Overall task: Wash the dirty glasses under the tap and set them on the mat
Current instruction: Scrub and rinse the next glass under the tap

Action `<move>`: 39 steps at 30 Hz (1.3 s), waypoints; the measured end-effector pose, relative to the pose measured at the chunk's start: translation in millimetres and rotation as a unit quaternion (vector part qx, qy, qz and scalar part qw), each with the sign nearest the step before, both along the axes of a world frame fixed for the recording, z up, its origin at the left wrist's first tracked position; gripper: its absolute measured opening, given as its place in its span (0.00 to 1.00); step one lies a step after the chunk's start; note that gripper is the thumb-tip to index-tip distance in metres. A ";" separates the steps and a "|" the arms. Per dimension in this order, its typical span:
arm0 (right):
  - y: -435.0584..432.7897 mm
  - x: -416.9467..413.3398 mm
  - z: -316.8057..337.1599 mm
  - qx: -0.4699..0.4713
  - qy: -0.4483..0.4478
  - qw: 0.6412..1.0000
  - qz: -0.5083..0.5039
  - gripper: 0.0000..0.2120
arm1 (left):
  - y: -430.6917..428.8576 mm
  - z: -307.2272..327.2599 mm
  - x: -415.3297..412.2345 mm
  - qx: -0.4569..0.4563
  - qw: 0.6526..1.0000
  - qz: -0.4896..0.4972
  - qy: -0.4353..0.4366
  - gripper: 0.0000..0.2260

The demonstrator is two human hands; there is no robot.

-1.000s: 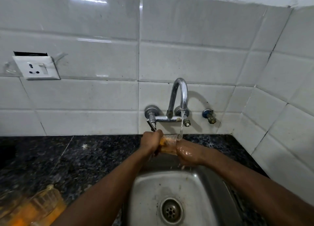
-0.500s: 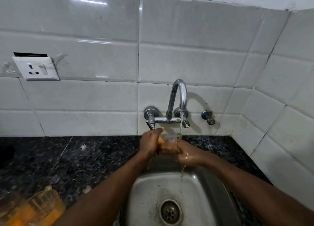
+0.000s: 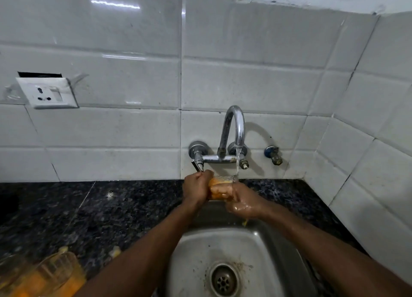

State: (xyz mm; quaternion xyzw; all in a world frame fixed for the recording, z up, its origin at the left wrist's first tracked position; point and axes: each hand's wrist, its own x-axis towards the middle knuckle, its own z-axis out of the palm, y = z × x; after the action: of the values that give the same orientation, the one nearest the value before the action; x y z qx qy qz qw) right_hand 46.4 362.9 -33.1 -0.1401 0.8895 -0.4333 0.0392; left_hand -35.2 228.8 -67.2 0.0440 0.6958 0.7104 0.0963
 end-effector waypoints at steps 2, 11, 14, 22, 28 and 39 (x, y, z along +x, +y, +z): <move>-2.2 4.7 2.6 0.041 0.024 0.999 0.012 0.29 | -3.7 5.7 3.3 -0.048 0.990 -0.038 -0.130 0.14; -10.6 6.4 1.5 0.021 0.010 0.999 -0.038 0.23 | -2.5 6.0 -1.9 -0.113 0.993 -0.017 -0.016 0.14; -2.6 6.4 -1.7 0.015 -0.005 0.999 -0.042 0.22 | -5.1 9.0 0.1 -0.122 0.986 -0.054 -0.101 0.17; -3.0 0.5 -7.9 0.011 0.013 0.997 -0.080 0.21 | 0.2 4.0 2.2 -0.125 0.992 0.005 -0.002 0.16; -1.8 -4.2 -9.8 -0.124 -0.013 0.984 -0.126 0.24 | -0.5 7.0 6.2 -0.104 0.963 0.058 0.243 0.14; -0.8 -7.1 -5.9 -0.057 -0.007 0.993 -0.103 0.24 | 3.4 0.4 7.6 -0.055 0.979 0.081 0.176 0.11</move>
State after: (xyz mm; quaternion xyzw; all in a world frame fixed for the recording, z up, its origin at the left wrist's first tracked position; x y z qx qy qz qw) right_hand 39.3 362.1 -39.0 -0.0468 0.8726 -0.4861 -0.0070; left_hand -27.7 232.2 -66.9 0.1069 0.7409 0.6578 -0.0833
